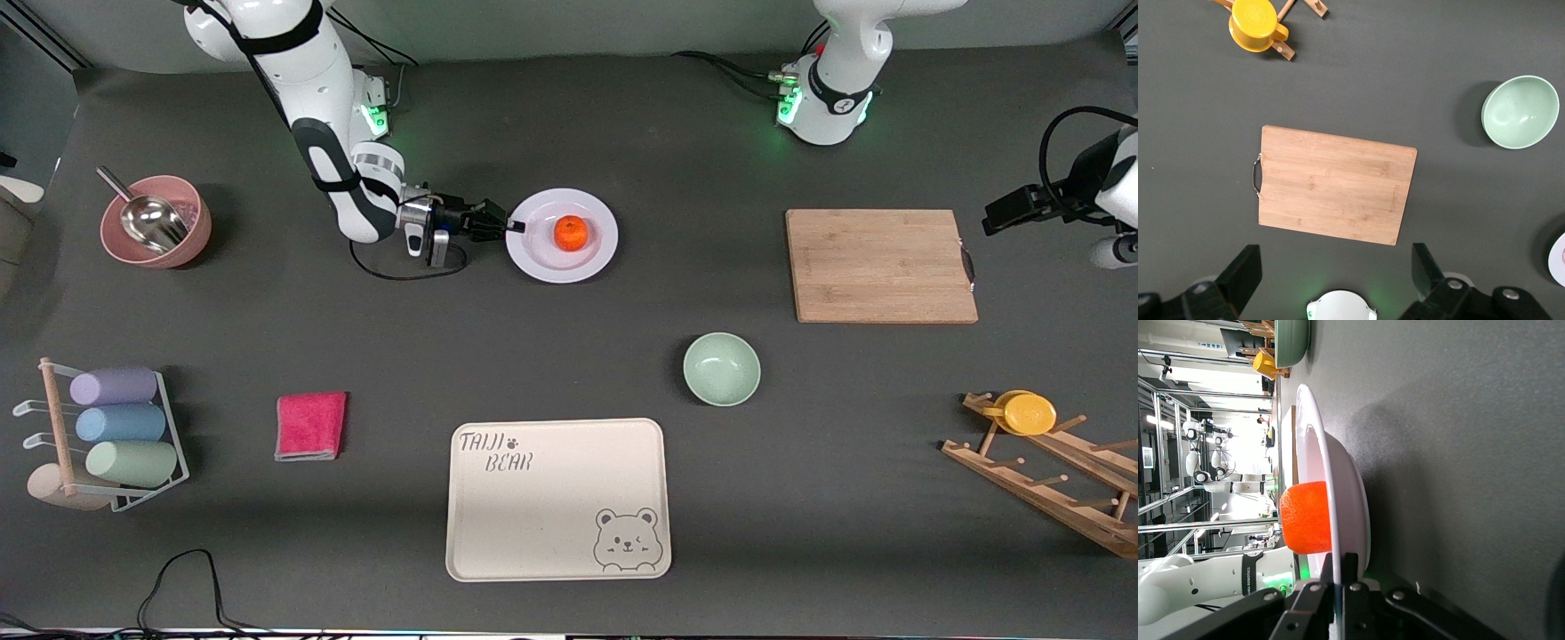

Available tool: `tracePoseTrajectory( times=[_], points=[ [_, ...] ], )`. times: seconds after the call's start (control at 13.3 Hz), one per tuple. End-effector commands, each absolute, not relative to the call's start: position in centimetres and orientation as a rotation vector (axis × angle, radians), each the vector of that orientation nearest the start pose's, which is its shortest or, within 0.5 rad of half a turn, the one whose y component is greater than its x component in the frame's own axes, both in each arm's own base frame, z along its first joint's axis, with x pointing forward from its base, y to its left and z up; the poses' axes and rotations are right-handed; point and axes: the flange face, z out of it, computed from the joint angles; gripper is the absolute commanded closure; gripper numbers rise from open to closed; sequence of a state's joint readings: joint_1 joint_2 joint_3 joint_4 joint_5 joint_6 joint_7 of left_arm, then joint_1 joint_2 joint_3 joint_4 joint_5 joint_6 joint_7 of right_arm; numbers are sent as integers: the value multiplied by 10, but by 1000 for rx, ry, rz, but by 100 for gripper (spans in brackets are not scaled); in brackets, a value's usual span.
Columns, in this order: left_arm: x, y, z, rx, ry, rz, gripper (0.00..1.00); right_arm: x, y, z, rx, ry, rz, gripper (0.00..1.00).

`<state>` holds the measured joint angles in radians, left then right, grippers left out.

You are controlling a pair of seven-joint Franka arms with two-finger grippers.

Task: Place orange and plate with both arms
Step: 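Lift the plate with the right gripper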

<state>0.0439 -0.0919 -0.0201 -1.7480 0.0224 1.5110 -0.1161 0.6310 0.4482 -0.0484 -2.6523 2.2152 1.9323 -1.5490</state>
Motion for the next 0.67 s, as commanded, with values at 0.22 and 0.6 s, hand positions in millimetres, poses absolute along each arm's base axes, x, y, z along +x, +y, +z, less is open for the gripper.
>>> tracePoseTrajectory(
  times=[0.22,0.6],
  points=[
    [512,8,585,-3100,-227,213,0,282,233,98,-1896,70,-131,100],
    [513,13,581,-3096,-238,237,0,288,240,171,-1783,122,-120,100]
  ],
)
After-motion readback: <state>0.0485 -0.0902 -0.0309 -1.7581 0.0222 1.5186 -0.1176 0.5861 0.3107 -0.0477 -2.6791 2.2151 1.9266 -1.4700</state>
